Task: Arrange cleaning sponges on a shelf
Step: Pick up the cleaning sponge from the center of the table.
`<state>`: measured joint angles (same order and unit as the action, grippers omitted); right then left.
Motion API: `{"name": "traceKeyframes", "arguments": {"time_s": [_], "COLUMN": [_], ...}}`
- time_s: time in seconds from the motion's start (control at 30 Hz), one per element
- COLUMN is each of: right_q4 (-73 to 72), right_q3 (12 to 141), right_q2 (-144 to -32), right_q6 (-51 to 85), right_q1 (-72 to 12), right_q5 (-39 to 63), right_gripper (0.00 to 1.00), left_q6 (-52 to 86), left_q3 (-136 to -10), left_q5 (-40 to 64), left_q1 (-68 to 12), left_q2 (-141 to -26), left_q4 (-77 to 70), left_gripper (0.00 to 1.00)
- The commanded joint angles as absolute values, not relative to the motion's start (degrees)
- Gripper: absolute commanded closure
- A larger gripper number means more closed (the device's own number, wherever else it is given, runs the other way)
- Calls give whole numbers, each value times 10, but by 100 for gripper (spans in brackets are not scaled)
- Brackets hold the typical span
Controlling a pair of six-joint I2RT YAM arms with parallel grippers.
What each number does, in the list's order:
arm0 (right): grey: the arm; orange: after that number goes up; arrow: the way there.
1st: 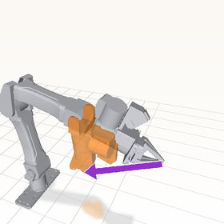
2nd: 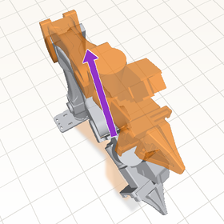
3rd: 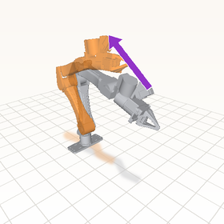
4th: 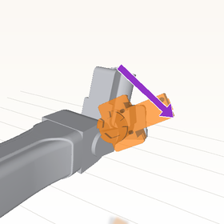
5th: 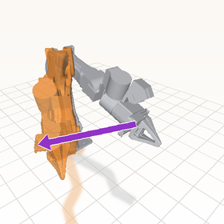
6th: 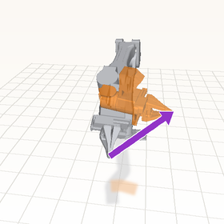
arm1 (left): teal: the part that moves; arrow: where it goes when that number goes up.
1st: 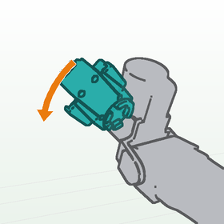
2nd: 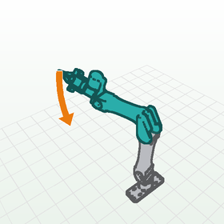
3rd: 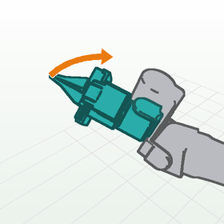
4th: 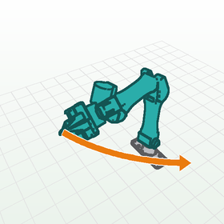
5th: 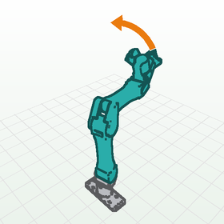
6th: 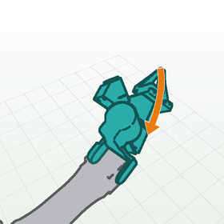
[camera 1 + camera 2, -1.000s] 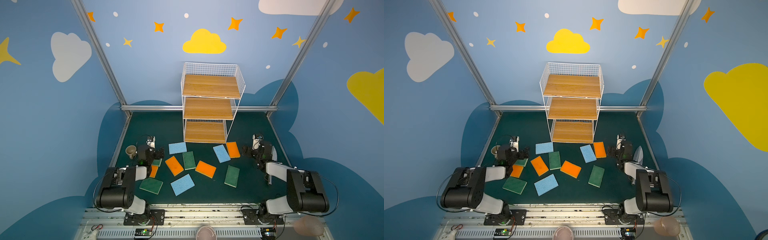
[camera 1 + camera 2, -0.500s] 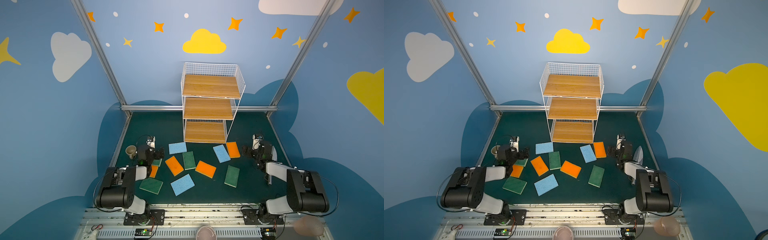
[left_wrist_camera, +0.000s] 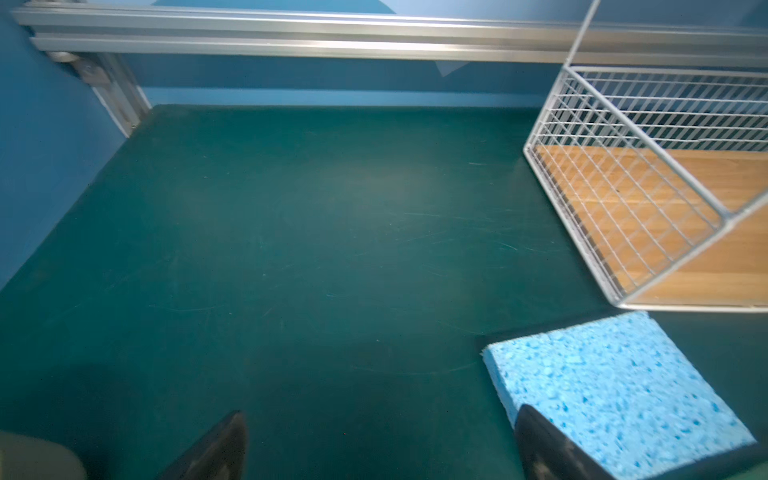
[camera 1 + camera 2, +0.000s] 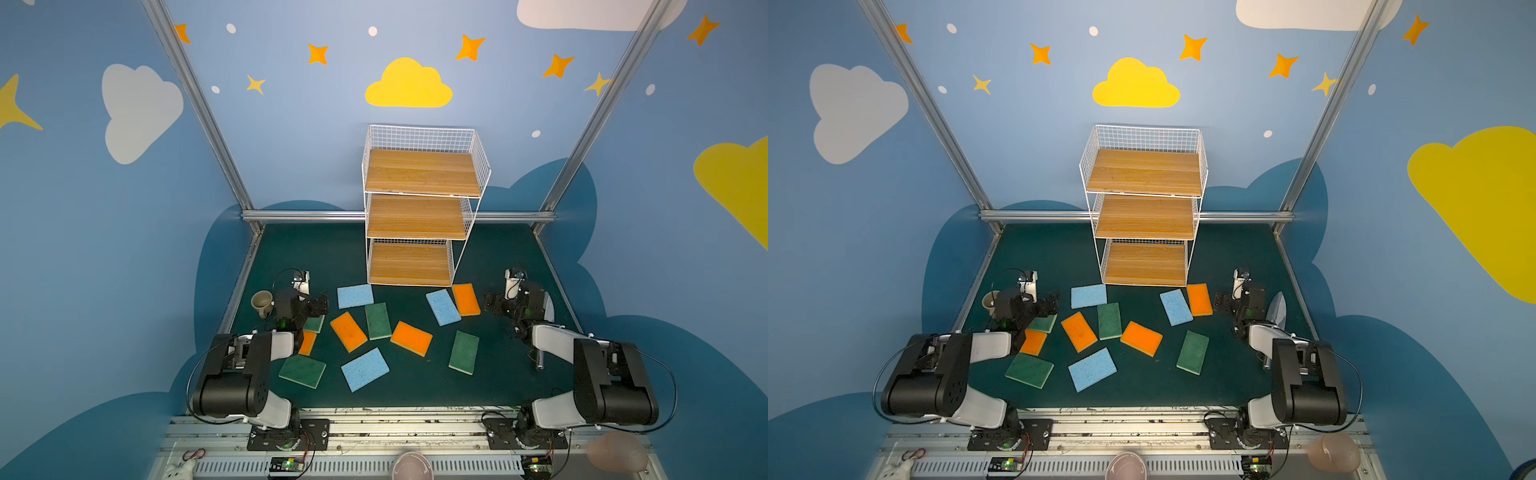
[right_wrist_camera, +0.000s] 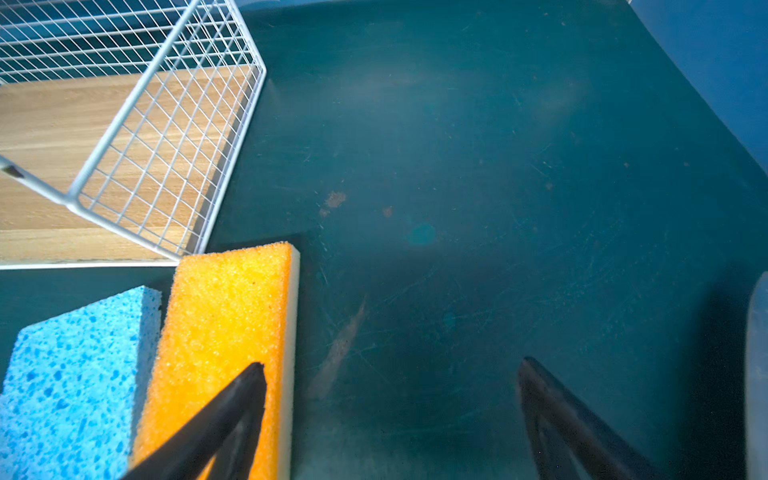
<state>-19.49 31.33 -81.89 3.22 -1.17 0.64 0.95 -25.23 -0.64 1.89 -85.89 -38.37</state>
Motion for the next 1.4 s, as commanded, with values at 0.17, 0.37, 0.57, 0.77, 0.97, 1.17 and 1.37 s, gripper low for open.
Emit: {"name": "traceKeyframes", "arguments": {"time_s": [0.17, 0.37, 0.57, 0.77, 0.97, 1.17, 1.37], "right_q4": [14, 99, 170, 228, 224, 233, 230], "right_q3": [383, 395, 388, 364, 326, 326, 324], "right_q2": [-698, -598, -520, -497, -505, -534, -562], "right_q6": [170, 230, 274, 283, 274, 260, 249], "right_q1": [-17, -18, -31, -89, -125, -172, -206], "right_q5": [-79, -61, 57, 150, 183, 207, 198], "right_gripper": [8, 12, 17, 22, 24, 24, 23], "left_q6": [39, 101, 169, 230, 265, 284, 356], "left_q3": [-333, -409, -465, -455, -435, -423, -401], "left_q5": [19, 8, -43, -96, -123, -86, -160], "left_q1": [20, -38, -190, -329, -390, -392, -386], "left_q2": [-691, -605, -575, -601, -692, -742, -757], "left_q4": [-164, 2, 136, 211, 218, 223, 262], "left_gripper": [0, 0, 0, 2, 12, 23, 15]}}
